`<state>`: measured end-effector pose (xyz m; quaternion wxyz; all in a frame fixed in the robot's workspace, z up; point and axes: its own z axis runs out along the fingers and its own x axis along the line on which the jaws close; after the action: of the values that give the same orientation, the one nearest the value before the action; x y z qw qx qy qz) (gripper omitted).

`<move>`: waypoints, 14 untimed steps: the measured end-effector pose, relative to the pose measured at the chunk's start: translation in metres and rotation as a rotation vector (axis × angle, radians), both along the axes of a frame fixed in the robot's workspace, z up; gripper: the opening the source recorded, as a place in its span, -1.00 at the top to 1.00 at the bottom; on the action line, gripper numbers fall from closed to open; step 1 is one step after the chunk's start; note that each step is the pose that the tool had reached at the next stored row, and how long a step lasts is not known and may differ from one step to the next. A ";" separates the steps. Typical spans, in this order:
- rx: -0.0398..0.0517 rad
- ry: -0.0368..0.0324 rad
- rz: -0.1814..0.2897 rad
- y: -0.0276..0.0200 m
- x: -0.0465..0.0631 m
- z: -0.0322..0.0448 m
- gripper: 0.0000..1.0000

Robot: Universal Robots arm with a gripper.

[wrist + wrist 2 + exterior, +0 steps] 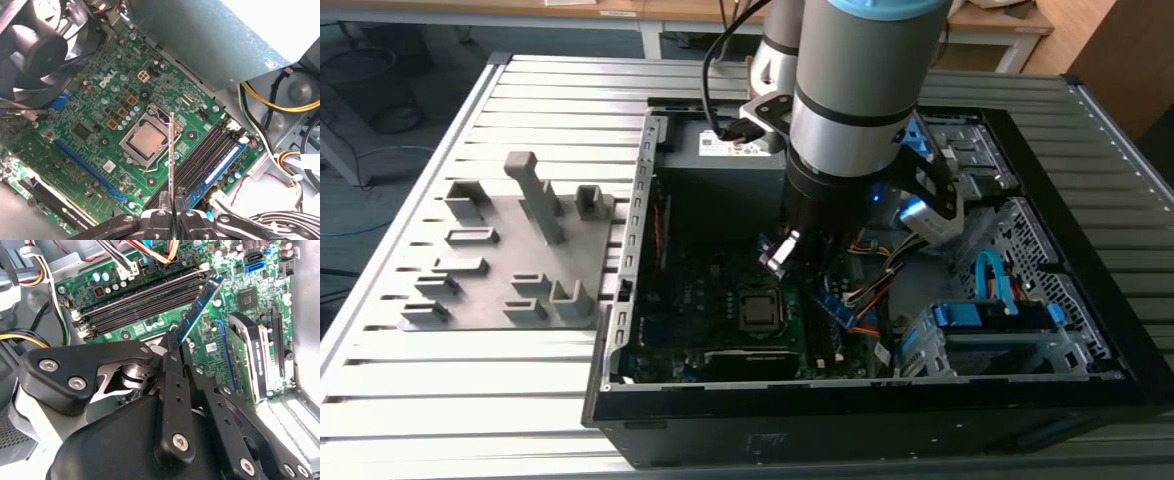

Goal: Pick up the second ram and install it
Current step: 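Insert the second ram into the second slot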

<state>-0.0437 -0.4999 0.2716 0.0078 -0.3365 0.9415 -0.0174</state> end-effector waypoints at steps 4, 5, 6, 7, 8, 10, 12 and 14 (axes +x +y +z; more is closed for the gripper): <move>0.0000 0.0000 -0.028 0.0000 0.000 -0.0002 0.73; 0.0000 0.0000 -0.036 0.0000 0.000 -0.0002 0.73; 0.0000 0.0000 -0.044 0.0000 0.000 -0.0003 0.73; 0.0000 0.0000 -0.051 0.0000 0.000 -0.0003 0.73; 0.0000 0.0000 -0.059 0.0000 0.000 -0.0004 0.73; 0.0000 0.0000 -0.076 0.0000 0.000 -0.0005 0.73; 0.0000 0.0000 -0.098 0.0000 0.000 -0.0006 0.73; 0.0001 0.0000 -0.119 0.0000 0.000 -0.0007 0.73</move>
<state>-0.0437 -0.4998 0.2708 0.0067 -0.2797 0.9599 -0.0178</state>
